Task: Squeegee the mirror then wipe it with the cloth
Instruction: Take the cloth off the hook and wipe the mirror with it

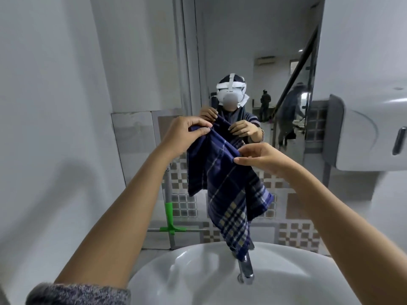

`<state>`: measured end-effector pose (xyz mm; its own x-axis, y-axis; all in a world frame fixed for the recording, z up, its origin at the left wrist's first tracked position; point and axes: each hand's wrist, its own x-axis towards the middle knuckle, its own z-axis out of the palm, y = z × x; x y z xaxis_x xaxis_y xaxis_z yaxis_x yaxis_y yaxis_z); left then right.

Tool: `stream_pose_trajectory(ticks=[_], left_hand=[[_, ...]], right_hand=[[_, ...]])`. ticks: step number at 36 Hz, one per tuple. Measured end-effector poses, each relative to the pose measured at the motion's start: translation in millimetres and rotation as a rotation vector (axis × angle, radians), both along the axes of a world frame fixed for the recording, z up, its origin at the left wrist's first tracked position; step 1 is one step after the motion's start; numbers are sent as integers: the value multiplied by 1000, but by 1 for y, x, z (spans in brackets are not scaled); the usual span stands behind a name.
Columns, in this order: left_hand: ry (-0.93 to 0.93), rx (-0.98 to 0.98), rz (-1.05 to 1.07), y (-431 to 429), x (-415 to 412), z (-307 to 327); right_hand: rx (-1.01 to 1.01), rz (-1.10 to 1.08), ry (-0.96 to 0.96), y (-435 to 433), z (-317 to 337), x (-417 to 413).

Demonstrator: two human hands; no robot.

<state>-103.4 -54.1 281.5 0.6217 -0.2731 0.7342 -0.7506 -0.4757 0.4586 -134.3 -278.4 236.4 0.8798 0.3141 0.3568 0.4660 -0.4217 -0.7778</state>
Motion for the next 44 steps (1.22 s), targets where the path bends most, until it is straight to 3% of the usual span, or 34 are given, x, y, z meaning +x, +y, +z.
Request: stream_pose_trajectory(ticks=[9,15,25,32,38,44], left_hand=[[-56,-61,141,-2,-22,-29],[-25,-82,237,26,-24,-46],[102,37,267,59,-14,-65],[184,39,204,70,1,-67],[210,181,198,72,11,-67],[278,46,216,69,19,-69]], right_hand=[[-46,41,44,-6,-50,-5],[-29,-104,-6,-4,-68,4],[-193,-202,-98,-9,-45,16],[-176,-285,-204,-5,-30,21],[-194,-311,-164,-1,-22,23],[-167,-396,-134,4,-16,25]])
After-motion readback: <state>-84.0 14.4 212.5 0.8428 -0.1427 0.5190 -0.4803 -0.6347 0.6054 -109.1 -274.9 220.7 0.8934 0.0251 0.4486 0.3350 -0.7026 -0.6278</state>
